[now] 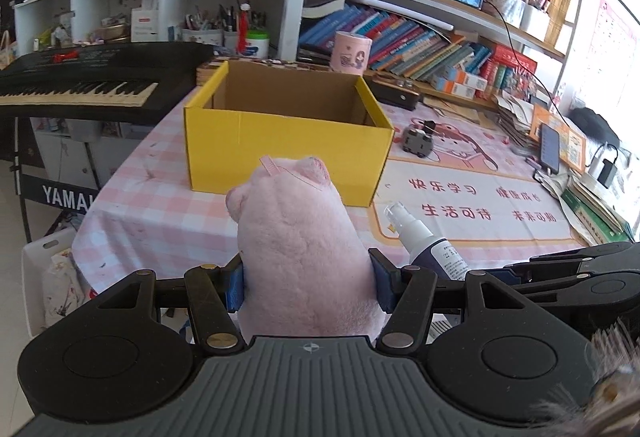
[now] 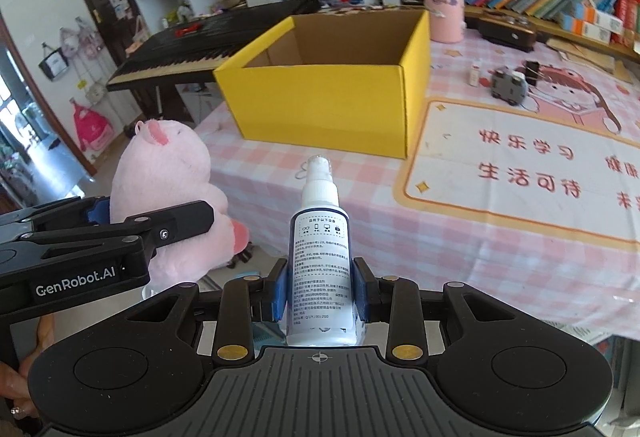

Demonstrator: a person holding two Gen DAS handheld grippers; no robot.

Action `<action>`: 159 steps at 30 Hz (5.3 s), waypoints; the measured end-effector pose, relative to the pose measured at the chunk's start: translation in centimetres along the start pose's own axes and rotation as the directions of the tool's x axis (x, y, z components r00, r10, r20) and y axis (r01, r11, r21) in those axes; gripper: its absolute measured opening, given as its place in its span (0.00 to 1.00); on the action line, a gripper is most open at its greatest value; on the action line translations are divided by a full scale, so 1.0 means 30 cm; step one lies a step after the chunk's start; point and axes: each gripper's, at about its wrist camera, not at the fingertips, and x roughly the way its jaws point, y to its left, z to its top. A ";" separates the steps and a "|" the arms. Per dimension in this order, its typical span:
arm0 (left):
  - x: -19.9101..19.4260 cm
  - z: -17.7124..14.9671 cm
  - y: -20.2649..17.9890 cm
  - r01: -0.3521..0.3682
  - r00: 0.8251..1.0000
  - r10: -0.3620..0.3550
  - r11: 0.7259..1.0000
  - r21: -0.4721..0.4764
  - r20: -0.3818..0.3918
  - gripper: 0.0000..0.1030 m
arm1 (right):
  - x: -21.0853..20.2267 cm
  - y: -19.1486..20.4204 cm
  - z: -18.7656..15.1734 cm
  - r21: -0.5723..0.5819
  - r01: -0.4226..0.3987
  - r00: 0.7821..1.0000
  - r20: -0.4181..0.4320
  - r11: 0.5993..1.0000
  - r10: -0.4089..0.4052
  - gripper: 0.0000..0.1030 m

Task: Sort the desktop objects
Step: 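Carry the plush pig and spray bottle over the yellow box with both tools, then lower the pig and bottle into the box and open both tools, then withdraw both tools up and away from the yellow box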

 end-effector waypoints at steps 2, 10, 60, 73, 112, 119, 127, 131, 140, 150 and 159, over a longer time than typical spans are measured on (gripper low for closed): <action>0.000 0.003 0.006 -0.003 1.000 0.003 1.000 -0.003 0.003 0.55 | 0.002 0.005 0.005 -0.006 -0.003 1.000 0.003 1.000 0.003 0.32; 0.003 0.015 0.014 -0.004 1.000 0.004 1.000 -0.004 0.008 0.55 | 0.010 0.013 0.027 -0.017 -0.008 1.000 0.009 1.000 0.008 0.32; 0.797 0.530 -0.038 -0.126 0.987 0.137 0.984 0.125 -0.081 0.56 | 0.628 -0.229 0.867 -0.310 -0.155 0.987 -0.080 0.938 0.136 0.32; 0.879 0.514 -0.063 -0.138 0.976 0.164 0.974 0.178 -0.141 0.65 | 0.817 -0.247 0.880 -0.380 -0.149 0.956 -0.291 0.913 0.035 0.32; 0.308 0.516 0.011 -0.219 0.952 0.197 0.973 0.071 0.233 0.99 | 0.150 -0.355 0.692 -0.072 0.114 0.954 0.286 0.991 -0.089 0.38; 0.248 0.460 0.008 -0.204 0.955 0.186 0.977 0.055 0.229 0.99 | 0.041 -0.370 0.551 0.038 0.159 0.929 0.334 0.987 -0.163 0.38; 0.182 0.377 -0.018 -0.176 0.965 0.157 0.982 0.071 0.210 1.00 | -0.026 -0.309 0.376 0.086 0.167 0.928 0.324 0.982 -0.186 0.41; 0.147 0.331 -0.029 -0.172 0.967 0.149 0.981 0.094 0.206 1.00 | -0.042 -0.274 0.304 0.097 0.183 0.927 0.315 0.978 -0.205 0.42; 0.091 0.213 -0.058 -0.153 0.977 0.129 0.979 0.134 0.172 1.00 | -0.062 -0.163 0.155 0.042 0.234 0.921 0.311 0.971 -0.235 0.43; 0.061 0.126 -0.046 -0.181 0.977 0.166 0.978 0.107 0.136 1.00 | -0.054 -0.082 0.060 0.003 0.225 0.941 0.257 0.974 -0.218 0.43; 0.049 0.073 -0.039 -0.185 0.979 0.175 0.978 0.096 0.100 1.00 | -0.048 -0.050 0.007 -0.012 0.250 0.945 0.223 0.968 -0.241 0.50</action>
